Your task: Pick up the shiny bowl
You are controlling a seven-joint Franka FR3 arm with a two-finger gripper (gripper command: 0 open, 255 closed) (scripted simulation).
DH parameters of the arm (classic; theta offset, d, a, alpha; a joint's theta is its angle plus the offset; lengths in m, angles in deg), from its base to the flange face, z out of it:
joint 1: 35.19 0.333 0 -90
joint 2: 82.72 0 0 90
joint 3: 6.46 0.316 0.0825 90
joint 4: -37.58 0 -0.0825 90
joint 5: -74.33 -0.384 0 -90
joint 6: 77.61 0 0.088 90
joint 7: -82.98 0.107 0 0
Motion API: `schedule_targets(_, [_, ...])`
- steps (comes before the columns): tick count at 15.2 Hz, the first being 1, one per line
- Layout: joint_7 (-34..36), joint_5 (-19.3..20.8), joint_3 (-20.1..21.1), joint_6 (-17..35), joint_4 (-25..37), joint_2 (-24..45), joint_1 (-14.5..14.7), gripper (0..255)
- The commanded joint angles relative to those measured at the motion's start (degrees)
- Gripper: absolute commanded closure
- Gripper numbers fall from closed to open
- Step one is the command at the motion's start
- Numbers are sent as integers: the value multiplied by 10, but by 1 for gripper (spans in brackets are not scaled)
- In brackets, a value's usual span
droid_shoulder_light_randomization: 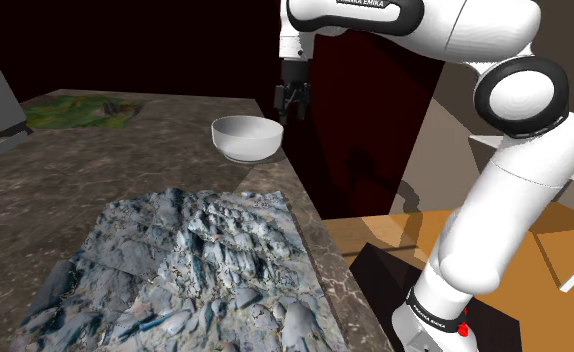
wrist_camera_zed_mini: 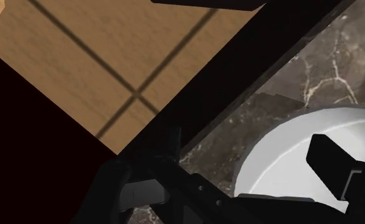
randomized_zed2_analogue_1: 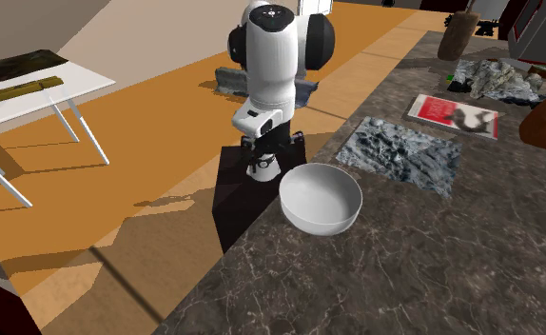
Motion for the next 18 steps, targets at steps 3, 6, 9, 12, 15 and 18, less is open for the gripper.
schedule_targets(3, [8,-13,1,-43,156,113,1,0])
schedule_targets(6, [11,-17,2,-51,197,146,2,0])
schedule_targets(9, [10,-17,2,-22,155,134,2,0])
schedule_targets(12, [9,-17,2,11,110,122,2,0])
schedule_targets(15, [9,-17,2,13,107,121,2,255])
schedule_targets(18, [9,-17,2,12,108,121,2,255])
